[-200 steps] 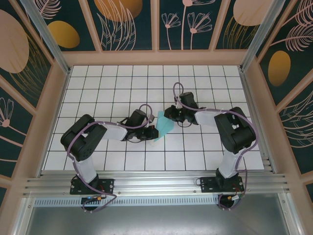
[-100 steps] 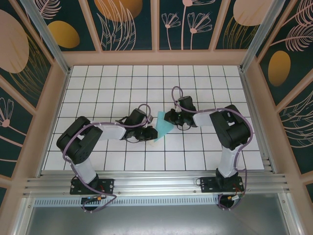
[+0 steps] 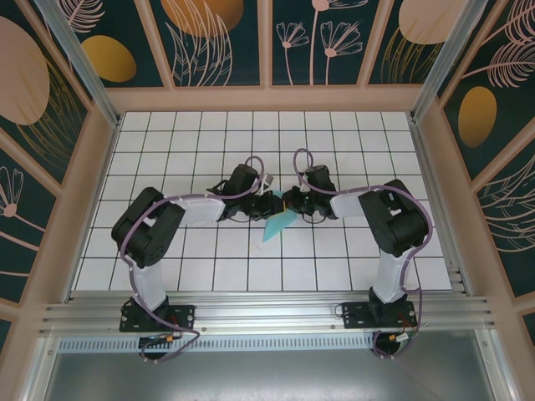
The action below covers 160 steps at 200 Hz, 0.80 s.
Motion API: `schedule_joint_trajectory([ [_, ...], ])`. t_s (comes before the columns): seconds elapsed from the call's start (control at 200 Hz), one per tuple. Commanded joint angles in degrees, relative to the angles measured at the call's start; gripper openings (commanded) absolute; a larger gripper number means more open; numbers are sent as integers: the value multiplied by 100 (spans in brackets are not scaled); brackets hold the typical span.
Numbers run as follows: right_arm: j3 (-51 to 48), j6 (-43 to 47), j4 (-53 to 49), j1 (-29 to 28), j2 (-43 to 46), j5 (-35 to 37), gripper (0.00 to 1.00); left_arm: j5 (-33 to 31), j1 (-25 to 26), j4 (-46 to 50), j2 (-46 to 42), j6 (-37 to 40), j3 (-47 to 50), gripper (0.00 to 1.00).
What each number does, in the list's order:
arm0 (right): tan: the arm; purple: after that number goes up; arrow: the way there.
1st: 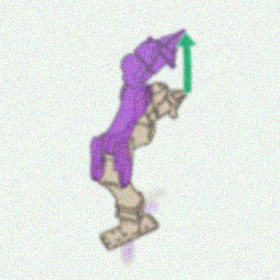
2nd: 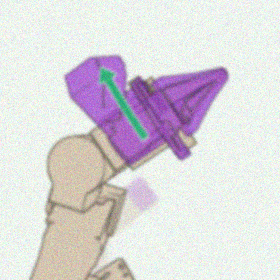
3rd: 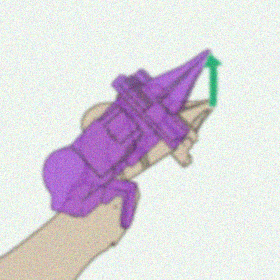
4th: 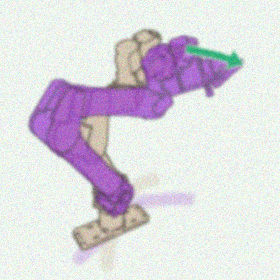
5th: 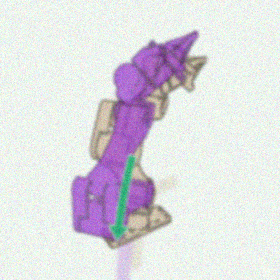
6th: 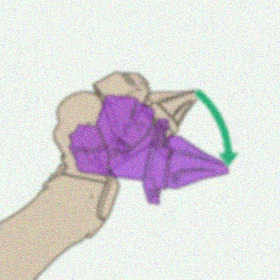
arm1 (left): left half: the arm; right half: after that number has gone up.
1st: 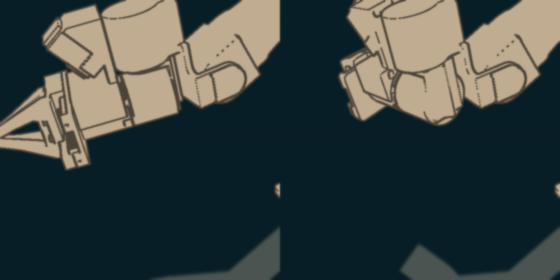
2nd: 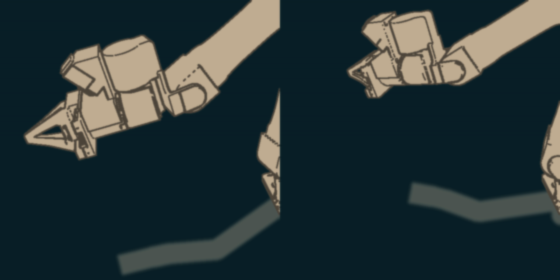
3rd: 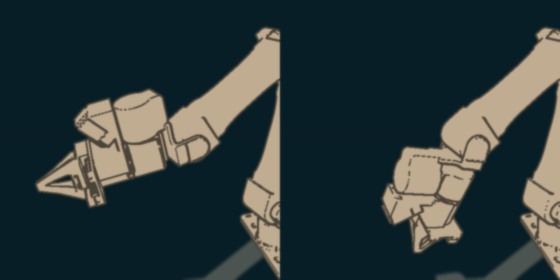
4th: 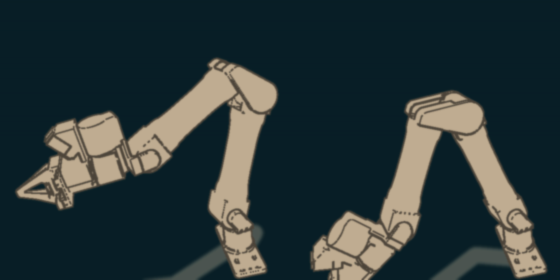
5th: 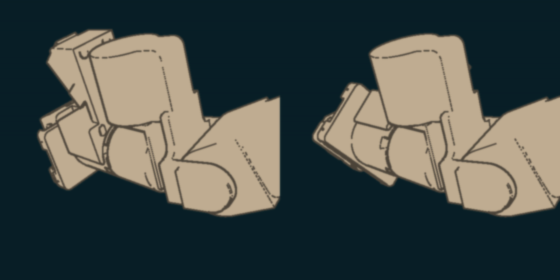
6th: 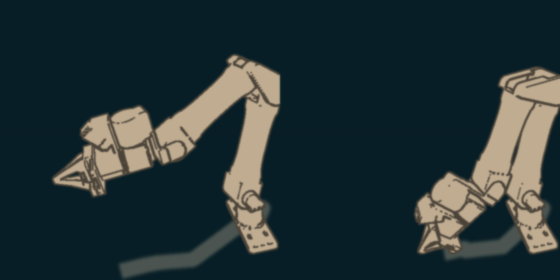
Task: Fold a paper plane with a square sheet of paper (pick it up from the middle)
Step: Fourth fold the wing at the center of the table.
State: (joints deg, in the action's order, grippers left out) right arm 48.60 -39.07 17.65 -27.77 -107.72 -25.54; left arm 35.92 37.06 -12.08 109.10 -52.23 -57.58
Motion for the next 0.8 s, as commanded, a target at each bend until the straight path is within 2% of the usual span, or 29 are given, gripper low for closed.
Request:
schedule_joint_trajectory([
  [0.0,-305,-34,-522,-44,-293,424,15,146,-49,-190,257,-159,-174,17],
  [0.43,-310,-40,-550,-62,-379,471,15,-230,-50,434,656,239,16,18],
  [0.796,-215,-39,-665,-64,-418,615,15,-402,-50,931,129,596,817,19],
])
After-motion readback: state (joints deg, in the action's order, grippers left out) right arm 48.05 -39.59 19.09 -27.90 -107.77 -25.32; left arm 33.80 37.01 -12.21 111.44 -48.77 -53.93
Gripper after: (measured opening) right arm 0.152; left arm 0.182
